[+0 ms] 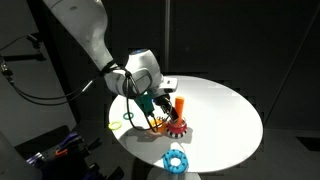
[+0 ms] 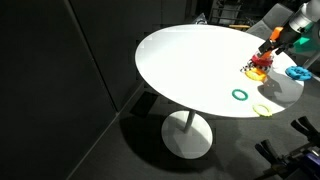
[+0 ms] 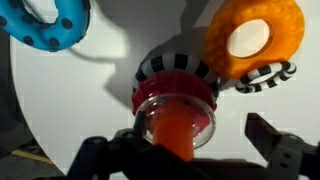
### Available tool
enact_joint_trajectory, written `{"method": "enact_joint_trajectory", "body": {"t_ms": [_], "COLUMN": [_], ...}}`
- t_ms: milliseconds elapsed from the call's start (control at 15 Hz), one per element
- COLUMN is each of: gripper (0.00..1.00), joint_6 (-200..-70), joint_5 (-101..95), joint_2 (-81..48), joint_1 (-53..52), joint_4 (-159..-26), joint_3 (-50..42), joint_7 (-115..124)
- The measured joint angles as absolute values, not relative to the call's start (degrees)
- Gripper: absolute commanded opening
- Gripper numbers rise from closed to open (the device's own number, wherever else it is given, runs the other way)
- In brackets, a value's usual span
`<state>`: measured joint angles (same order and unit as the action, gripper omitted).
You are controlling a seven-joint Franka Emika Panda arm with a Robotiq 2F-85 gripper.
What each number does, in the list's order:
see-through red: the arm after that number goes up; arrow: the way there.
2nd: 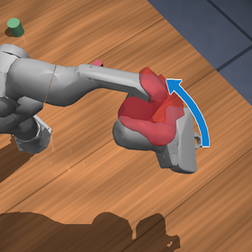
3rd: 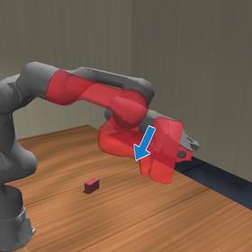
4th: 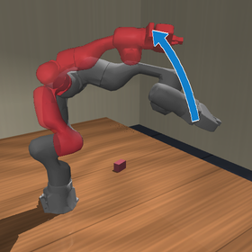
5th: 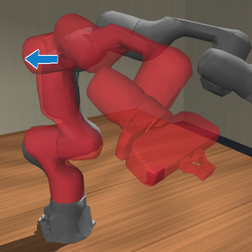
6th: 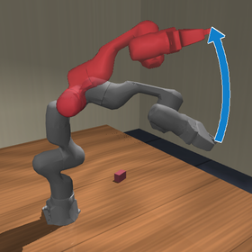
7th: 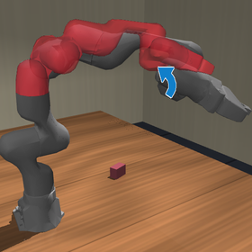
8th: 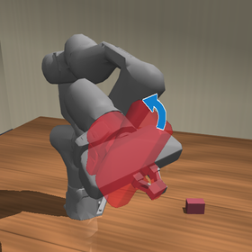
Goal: Take the the clear ring off of the ring toss
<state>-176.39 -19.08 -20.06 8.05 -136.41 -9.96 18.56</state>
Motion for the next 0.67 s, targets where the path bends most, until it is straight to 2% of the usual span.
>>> {"method": "enact_joint_trajectory", "body": {"t_ms": [667], "gripper": [1.0], "joint_6": [-179.23], "joint_5": [-8.01], "joint_2": [-24.82], "joint_1": [-1.68], "joint_4": [-134.84], "joint_3": [-18.15], "joint_7": [16.79]}}
